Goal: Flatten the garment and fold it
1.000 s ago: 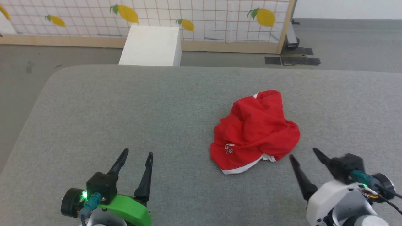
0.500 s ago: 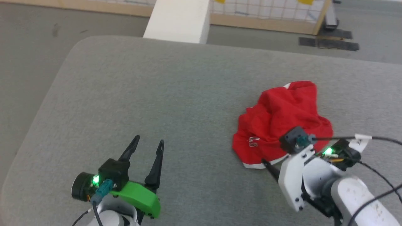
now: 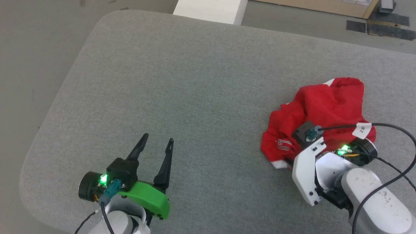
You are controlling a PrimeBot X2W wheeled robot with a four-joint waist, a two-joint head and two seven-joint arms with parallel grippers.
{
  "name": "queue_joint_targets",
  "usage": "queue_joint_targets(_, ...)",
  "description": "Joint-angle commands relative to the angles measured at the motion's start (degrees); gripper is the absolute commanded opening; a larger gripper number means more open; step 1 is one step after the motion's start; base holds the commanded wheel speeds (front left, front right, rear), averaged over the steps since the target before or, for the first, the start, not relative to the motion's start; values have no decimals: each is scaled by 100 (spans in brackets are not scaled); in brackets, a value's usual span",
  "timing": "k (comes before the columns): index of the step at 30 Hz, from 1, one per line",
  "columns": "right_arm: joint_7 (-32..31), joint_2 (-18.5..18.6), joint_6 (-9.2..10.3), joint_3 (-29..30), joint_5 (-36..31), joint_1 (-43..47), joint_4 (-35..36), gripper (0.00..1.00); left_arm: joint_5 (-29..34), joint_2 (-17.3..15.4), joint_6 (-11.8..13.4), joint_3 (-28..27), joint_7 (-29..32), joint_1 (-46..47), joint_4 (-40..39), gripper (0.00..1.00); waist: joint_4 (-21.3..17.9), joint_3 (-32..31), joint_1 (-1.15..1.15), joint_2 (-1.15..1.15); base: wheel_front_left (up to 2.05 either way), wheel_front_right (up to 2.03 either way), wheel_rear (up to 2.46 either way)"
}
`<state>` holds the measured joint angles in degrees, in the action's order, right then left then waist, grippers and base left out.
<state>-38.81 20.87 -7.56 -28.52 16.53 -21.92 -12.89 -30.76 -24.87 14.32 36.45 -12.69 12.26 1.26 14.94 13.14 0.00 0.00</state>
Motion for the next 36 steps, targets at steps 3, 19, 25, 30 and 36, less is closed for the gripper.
queue_joint_targets(3, -21, 25, 8, -65, 189, 86, -87, 0, -16, 23, 9, -25, -44, 22, 82, 100, -106, -135, 0, 0, 0, 0, 0)
queue_joint_targets(19, -1098, 1381, 8, 1008, 690, 1726, 1549, 0, -174, -56, 46, -47, -4, -186, 56, 100, -1198, -777, 0, 0, 0, 0, 0)
queue_joint_targets(25, -1082, 1155, 8, 1473, 480, 2147, 1620, 100, -185, -61, 42, 3, 40, -196, 5, 100, -1367, -796, 0, 0, 0, 0, 0)
queue_joint_targets(30, -517, 740, 8, 1792, 509, 1963, 1932, 100, -216, -98, 55, -16, 74, -187, -32, 100, -1481, -839, 0, 0, 0, 0, 0)
queue_joint_targets(36, 1075, 640, 8, 1922, 432, 1679, 2235, 100, -250, -117, 51, -42, 116, -102, -64, 100, -1558, -888, 0, 0, 0, 0, 0)
